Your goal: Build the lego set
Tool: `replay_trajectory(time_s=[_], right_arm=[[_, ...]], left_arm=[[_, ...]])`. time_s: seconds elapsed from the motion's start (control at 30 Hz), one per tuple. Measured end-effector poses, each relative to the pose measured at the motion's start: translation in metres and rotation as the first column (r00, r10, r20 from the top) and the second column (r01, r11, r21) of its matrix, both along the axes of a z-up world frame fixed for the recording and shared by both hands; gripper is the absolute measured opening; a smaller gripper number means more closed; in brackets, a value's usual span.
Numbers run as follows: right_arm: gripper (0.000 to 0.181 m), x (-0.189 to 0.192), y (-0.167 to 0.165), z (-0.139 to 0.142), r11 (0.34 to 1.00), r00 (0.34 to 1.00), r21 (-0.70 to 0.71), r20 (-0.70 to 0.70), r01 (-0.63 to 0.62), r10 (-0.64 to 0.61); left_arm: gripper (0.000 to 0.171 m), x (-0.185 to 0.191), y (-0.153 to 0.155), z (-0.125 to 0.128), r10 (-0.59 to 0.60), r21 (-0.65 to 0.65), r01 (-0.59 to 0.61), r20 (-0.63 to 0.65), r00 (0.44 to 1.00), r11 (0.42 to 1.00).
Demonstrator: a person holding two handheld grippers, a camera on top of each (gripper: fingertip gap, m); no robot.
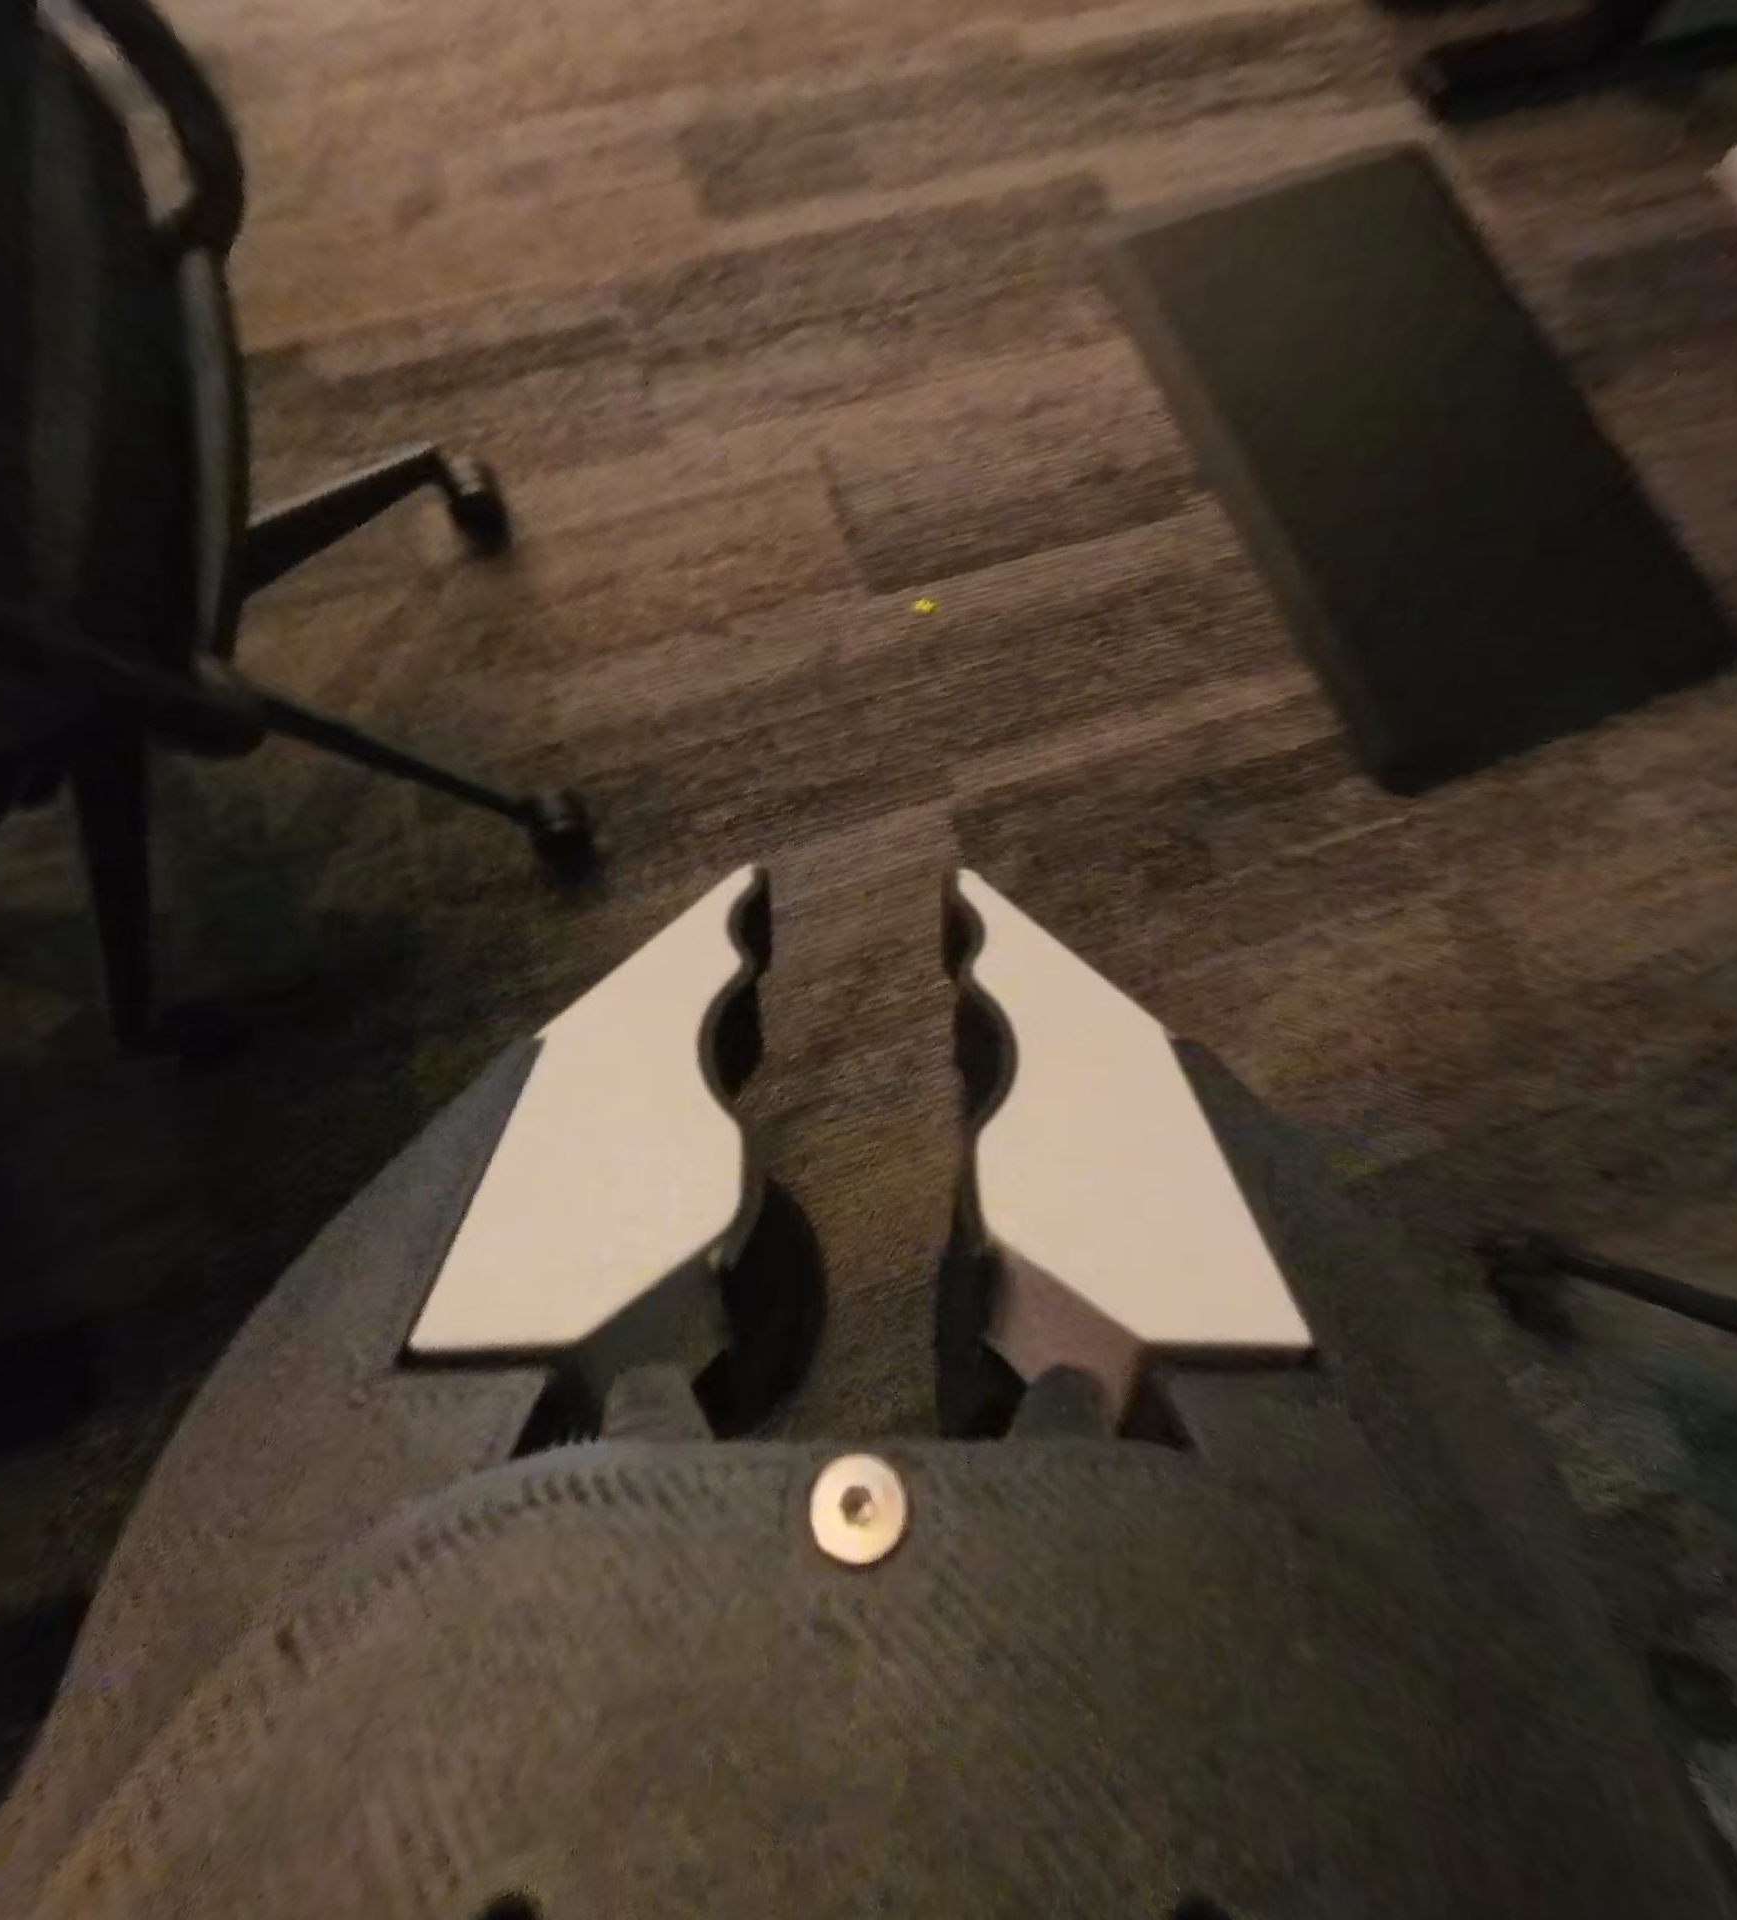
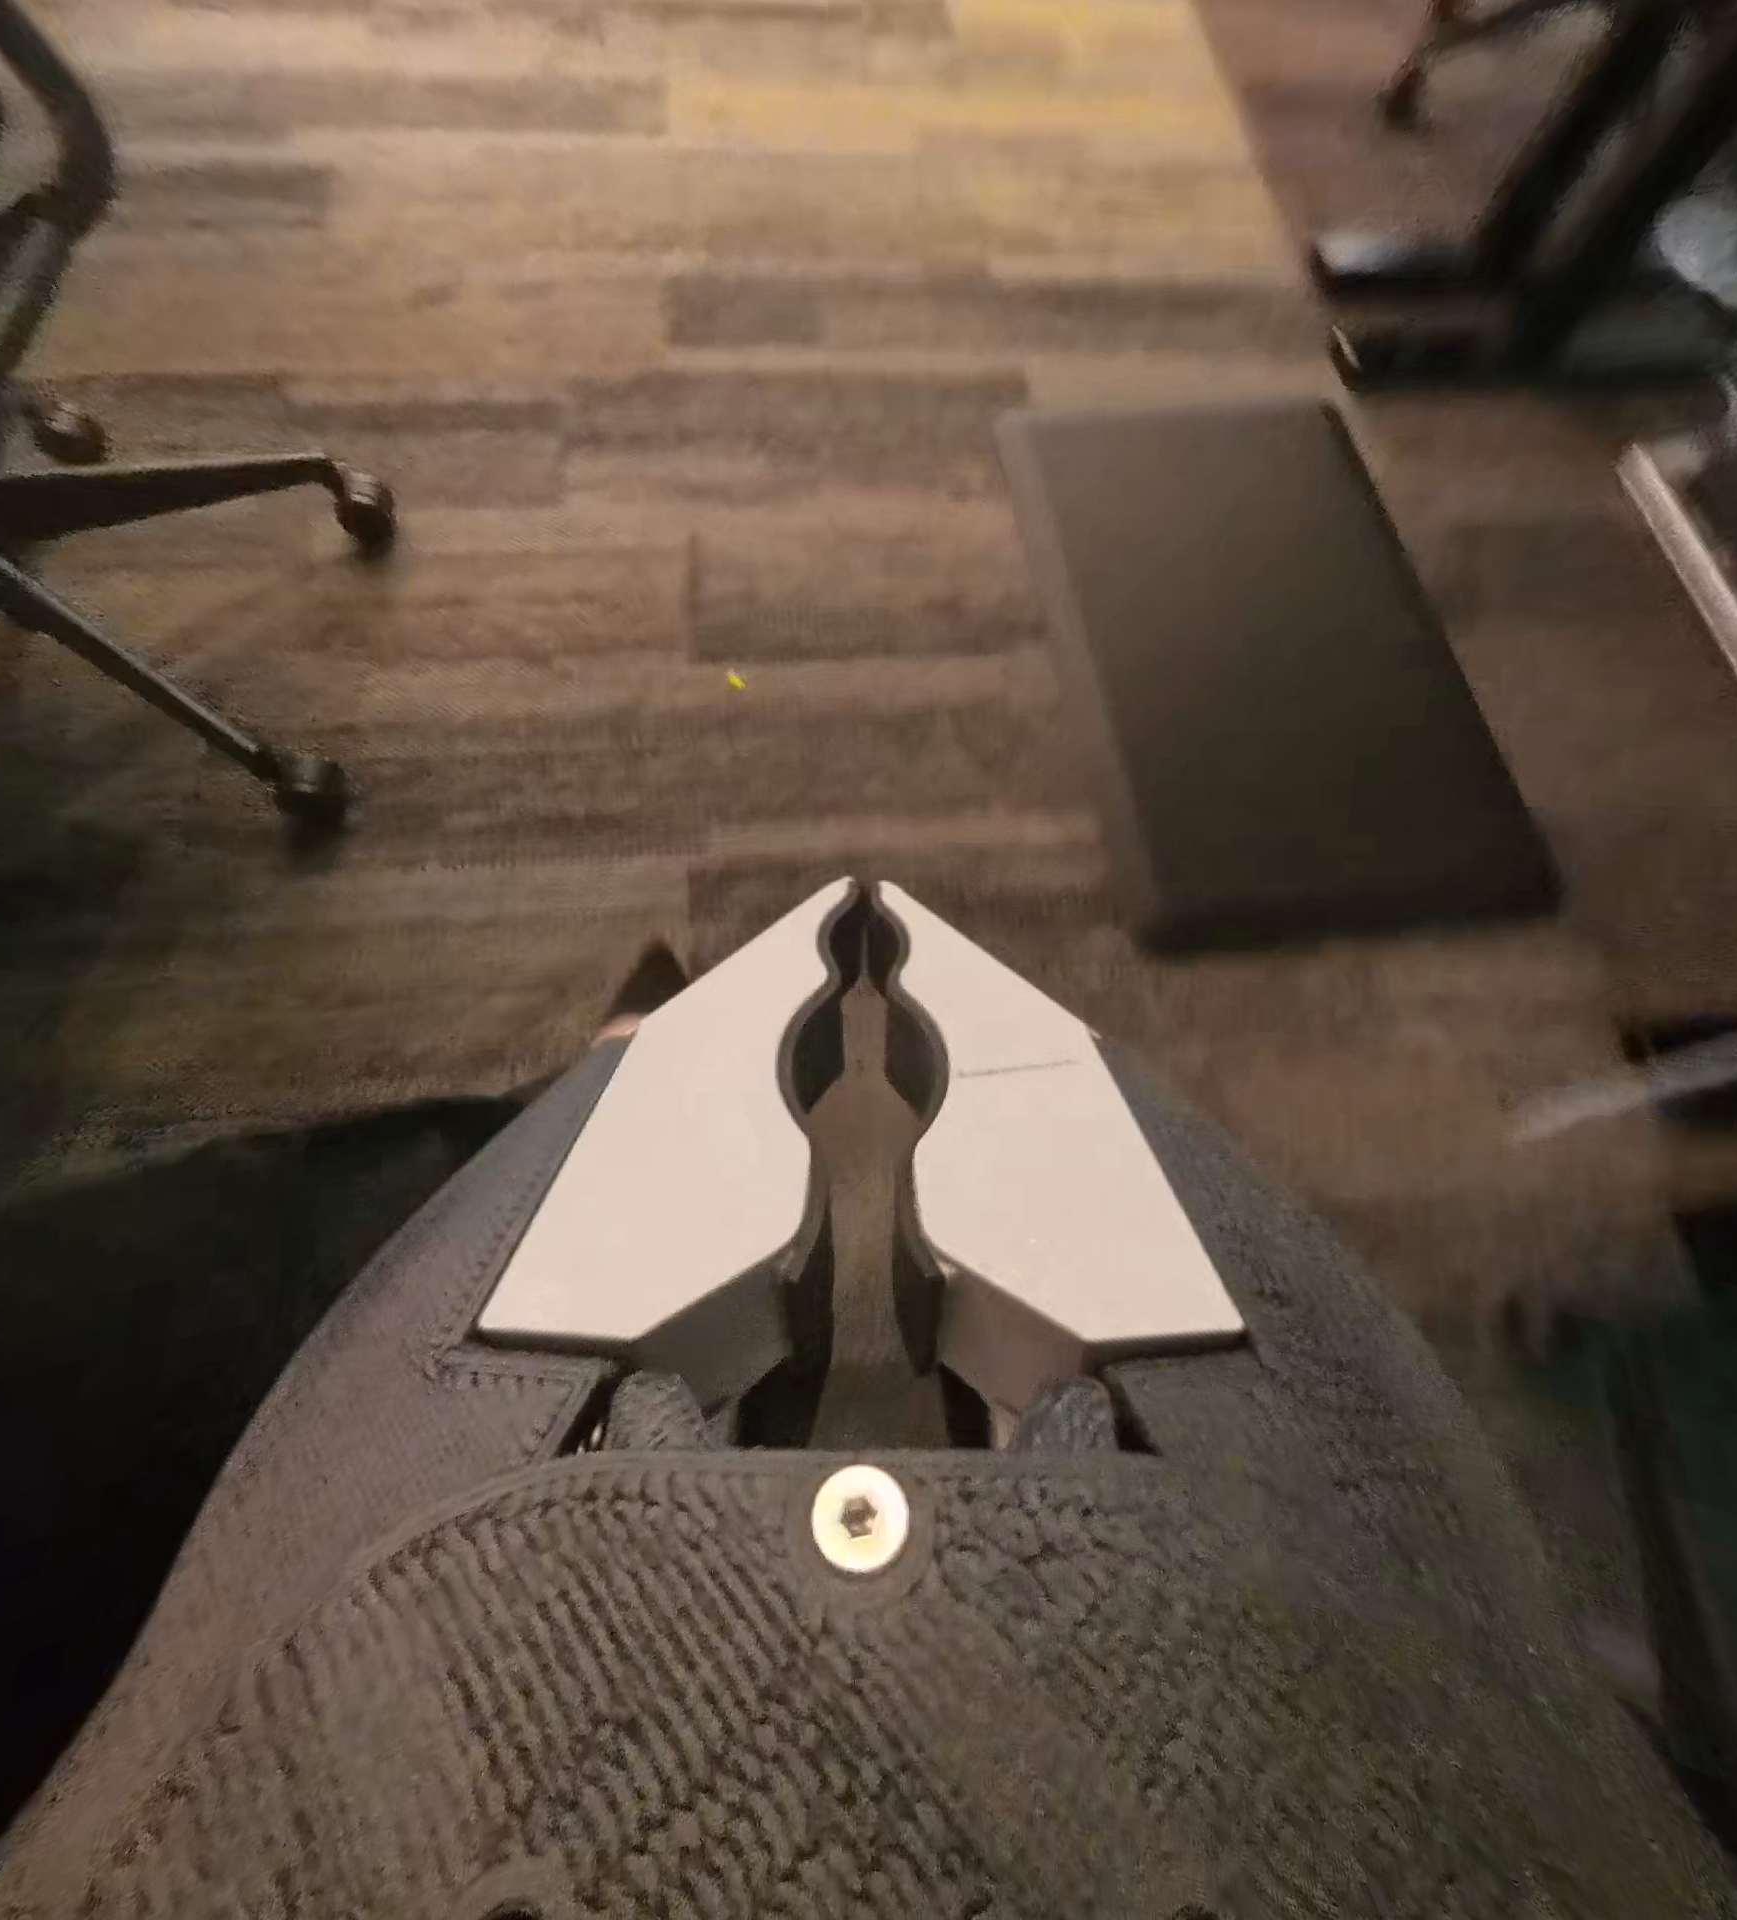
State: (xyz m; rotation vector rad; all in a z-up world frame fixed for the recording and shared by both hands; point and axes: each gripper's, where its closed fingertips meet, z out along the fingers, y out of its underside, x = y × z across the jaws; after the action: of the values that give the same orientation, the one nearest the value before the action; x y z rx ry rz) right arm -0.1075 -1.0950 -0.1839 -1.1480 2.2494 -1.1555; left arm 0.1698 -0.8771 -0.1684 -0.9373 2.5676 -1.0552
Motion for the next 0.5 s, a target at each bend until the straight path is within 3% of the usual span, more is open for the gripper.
replay_trajectory(time_s=[0.13, 0.23, 0.33, 0.5], right_arm=[[0.0, 0.085, -0.057, -0.013, 0.986, 0.982, -0.014, -0.092, -0.167, 0.165], [0.003, 0.152, -0.107, -0.039, 0.962, 0.95, 0.052, -0.152, -0.268, 0.273], [0.023, 0.246, -0.132, -0.055, 0.878, 0.91, 0.239, 0.083, -0.415, 0.407], [0.038, 0.353, -0.198, -0.179, 0.802, 0.847, 0.337, -0.021, -0.494, 0.531]], left_arm=[[0.017, 0.054, -0.015, -0.04, 0.042, 0.071, -0.042, -0.001, 0.999, 0.997], [0.001, 0.119, -0.046, -0.069, 0.197, 0.077, -0.193, -0.056, 0.979, 0.978], [0.0, 0.186, -0.079, -0.072, 0.35, 0.022, -0.35, -0.018, 0.936, 0.936], [0.0, 0.234, -0.124, -0.081, 0.353, -0.058, -0.352, 0.016, 0.935, 0.934]])
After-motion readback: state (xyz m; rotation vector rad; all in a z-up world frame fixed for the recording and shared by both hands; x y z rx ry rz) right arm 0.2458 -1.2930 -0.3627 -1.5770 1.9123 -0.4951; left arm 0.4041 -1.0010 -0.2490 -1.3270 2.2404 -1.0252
